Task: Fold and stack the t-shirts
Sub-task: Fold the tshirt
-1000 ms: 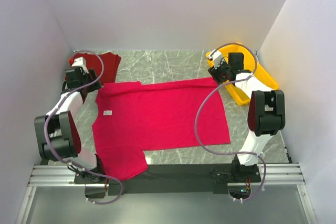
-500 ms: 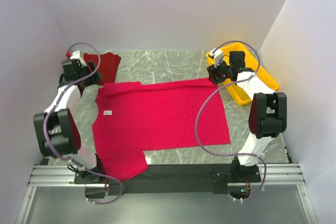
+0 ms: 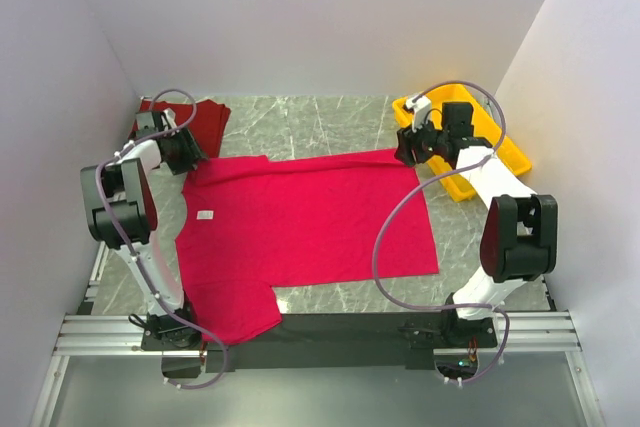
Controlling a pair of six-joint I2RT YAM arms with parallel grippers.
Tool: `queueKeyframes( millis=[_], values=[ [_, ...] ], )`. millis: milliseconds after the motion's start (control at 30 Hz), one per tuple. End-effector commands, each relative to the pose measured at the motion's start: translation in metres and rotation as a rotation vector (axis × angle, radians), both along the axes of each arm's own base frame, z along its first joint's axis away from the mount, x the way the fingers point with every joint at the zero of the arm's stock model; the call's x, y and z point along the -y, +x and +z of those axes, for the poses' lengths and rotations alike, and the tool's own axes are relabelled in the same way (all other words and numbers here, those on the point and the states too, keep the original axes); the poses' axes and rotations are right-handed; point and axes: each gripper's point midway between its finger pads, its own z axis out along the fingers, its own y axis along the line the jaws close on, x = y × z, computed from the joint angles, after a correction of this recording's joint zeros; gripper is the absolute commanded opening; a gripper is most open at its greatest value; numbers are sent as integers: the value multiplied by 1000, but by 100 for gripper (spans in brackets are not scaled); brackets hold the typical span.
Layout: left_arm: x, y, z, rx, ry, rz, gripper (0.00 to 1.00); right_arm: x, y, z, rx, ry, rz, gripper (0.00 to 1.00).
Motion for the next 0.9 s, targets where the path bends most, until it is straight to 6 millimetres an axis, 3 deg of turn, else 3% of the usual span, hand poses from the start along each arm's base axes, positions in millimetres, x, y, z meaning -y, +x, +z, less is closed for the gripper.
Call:
queueKeyframes(
  millis=[0,233,367,533,567,633,733,867],
  values=[
    [5,11,15,28,-37,-28,59,-2,-6,15,29,26,-7,60],
    [6,16,9,16,-43,-35,50,-4,-11,13,17,35,-6,60],
    [6,16,7,13,-48,-48,31,-5,-13,12,12,40,-4,60],
    [9,15,17,48,-41,-76,16,-4,-13,13,13,37,-5,60],
    [10,15,19,56,-39,-83,7,-4,-14,12,12,36,-4,60],
    [11,11,22,70,-31,-101,1,-4,-14,11,10,34,-5,60],
    [17,4,39,130,-20,-145,1,-3,-15,13,16,32,-5,60],
    [27,-14,49,166,-15,-224,1,-4,-17,12,15,33,-2,60]
  ],
)
